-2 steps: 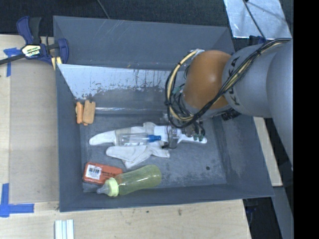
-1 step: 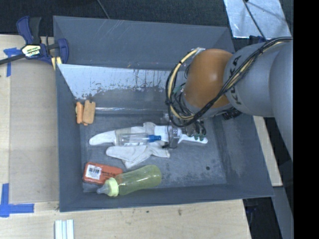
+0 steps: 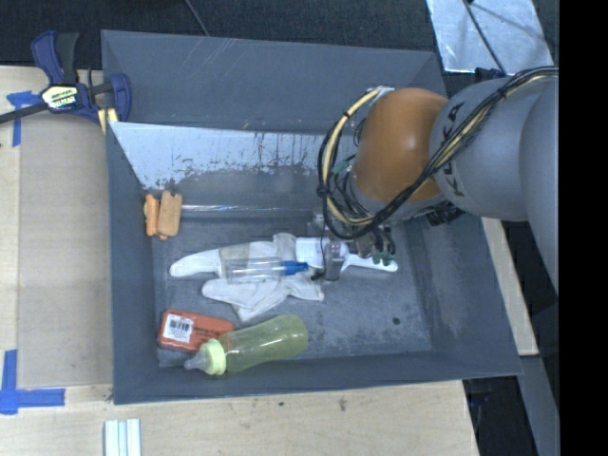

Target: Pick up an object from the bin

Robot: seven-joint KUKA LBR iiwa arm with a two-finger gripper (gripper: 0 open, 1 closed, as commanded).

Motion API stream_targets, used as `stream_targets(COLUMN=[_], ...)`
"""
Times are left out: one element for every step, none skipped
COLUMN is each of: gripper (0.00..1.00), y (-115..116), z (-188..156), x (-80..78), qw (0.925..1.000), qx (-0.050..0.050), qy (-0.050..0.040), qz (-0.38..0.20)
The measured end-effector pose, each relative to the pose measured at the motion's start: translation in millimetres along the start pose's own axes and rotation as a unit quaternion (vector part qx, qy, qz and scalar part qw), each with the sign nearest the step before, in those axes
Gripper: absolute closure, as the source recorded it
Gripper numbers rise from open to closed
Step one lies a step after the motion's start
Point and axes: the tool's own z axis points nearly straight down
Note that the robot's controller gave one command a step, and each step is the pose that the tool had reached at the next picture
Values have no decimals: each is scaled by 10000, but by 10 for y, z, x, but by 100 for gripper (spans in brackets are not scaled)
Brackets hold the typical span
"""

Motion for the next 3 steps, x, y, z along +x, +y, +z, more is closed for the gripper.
stream_targets(gripper=[100,100,100], y=[0,-1,-1], z=[-80,-162,-355], x=[-9,5,10], qw=[10000,10000,10000], qx=[-1,0,-2], qy=[-15,16,24], qz=[-1,-2,-3])
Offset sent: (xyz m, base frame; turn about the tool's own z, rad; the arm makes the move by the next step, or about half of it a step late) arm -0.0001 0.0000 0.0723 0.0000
